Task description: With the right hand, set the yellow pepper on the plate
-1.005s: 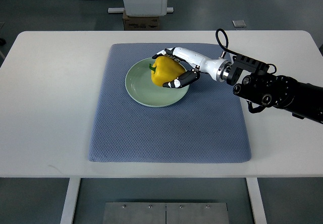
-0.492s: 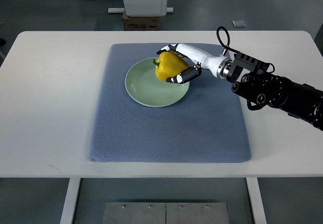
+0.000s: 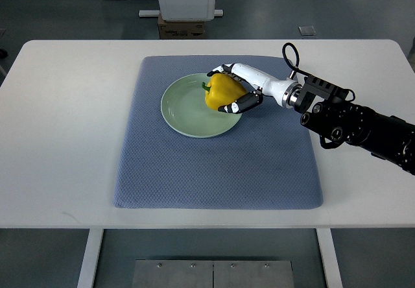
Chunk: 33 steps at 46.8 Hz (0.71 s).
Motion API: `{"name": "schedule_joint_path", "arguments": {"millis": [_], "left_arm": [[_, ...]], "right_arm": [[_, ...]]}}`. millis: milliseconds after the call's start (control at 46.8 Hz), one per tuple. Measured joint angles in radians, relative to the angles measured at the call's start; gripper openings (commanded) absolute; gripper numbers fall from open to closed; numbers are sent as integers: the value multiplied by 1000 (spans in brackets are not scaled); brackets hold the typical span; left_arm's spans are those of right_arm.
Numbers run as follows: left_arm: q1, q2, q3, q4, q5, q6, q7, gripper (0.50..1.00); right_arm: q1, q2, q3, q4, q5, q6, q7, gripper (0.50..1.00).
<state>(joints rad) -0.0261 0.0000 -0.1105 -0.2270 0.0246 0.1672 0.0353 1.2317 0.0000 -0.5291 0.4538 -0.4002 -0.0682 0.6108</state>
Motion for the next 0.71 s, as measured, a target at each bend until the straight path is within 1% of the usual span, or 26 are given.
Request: {"name": "schedule_joint_path", "arguments": {"millis": [86, 171, 257, 278, 321, 342, 706], "left_arm": [[0, 0, 0, 0, 0, 0, 0, 1000], [0, 0, 0, 0, 0, 0, 0, 1000], [0, 0, 0, 0, 0, 0, 0, 1000], [0, 0, 0, 0, 0, 0, 0, 1000], [0, 0, 0, 0, 0, 0, 0, 1000], [0, 0, 0, 0, 0, 0, 0, 1000], [0, 0, 0, 0, 0, 0, 0, 1000]], "right_arm": [[-1, 0, 4, 0, 0, 2, 0, 635], [-8, 0, 7, 0, 1, 3, 0, 757], [-12, 0, 8, 0, 2, 4, 0, 834], [-12, 0, 9, 0, 3, 4, 0, 861], [-12, 0, 9, 0, 5, 5, 0, 949], [-12, 0, 10, 0, 5, 6, 0, 966], [-21, 0, 15, -31, 42, 17, 0, 975]]}}
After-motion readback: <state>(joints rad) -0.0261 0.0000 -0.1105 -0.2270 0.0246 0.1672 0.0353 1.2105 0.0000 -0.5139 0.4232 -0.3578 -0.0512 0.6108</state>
